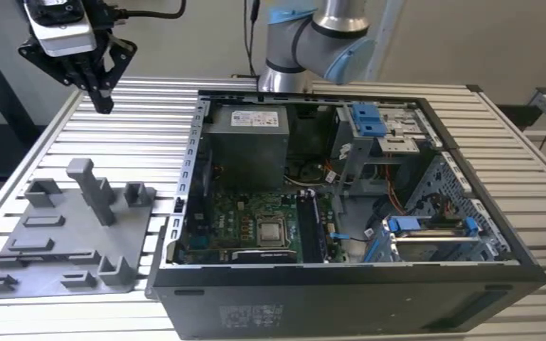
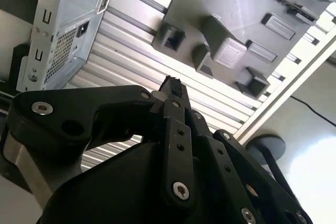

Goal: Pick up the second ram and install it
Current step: 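Reach for the second ram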

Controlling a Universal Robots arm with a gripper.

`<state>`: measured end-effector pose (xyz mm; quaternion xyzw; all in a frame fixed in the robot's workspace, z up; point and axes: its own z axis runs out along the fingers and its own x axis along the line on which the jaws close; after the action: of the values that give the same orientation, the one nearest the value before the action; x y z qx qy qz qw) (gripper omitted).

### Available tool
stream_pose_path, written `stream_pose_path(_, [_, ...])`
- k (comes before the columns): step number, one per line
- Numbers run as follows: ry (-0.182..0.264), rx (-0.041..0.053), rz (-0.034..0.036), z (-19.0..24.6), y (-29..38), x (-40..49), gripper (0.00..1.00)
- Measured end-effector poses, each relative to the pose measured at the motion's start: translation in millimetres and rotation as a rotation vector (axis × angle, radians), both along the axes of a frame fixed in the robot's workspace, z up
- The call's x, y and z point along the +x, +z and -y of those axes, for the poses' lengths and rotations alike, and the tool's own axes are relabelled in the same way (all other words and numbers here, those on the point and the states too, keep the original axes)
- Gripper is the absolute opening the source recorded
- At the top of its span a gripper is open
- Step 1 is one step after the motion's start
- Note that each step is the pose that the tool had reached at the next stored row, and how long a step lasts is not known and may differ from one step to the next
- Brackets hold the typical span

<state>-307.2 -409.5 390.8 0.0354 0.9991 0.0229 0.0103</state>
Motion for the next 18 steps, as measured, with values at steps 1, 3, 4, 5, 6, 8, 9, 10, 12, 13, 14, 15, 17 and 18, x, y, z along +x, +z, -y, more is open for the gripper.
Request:
stream_pose_path(1, [0.000, 0.0000, 0.0000, 0.1, 0.0, -2.0, 0.11])
stream_pose_path(3, [0.000, 0.0000, -0.0001, 0.3, 0.0, -6.0, 0.11])
stream_pose_path(4, [0.000, 0.0000, 0.0000, 0.4, -0.1, -8.0, 0.11])
stream_pose_path(5, [0.000, 0.0000, 0.0000, 0.4, -0.1, -9.9, 0.11])
stream_pose_path(6, [0.000, 0.0000, -0.0001, 0.5, -0.1, -12.0, 0.11])
stream_pose_path(8, [0.000, 0.0000, 0.0000, 0.8, -0.2, -16.2, 0.11])
stream_pose_path(9, [0.000, 0.0000, -0.0001, 0.9, -0.2, -18.3, 0.11])
stream_pose_path(10, [0.000, 0.0000, -0.0001, 1.1, -0.2, -20.4, 0.11])
stream_pose_path(12, [0.000, 0.0000, -0.0001, 1.4, -0.3, -24.6, 0.11])
stream_pose_path(13, [0.000, 0.0000, -0.0001, 1.5, -0.3, -26.7, 0.11])
stream_pose_path(14, [0.000, 0.0000, -0.0001, 1.7, -0.3, -28.8, 0.11])
stream_pose_path(15, [0.000, 0.0000, 0.0000, 1.9, -0.3, -30.9, 0.11])
stream_pose_path(17, [0.000, 0.0000, 0.0000, 2.2, -0.4, -35.0, 0.11])
stream_pose_path(18, [0.000, 0.0000, 0.0000, 2.4, -0.4, -37.0, 0.11])
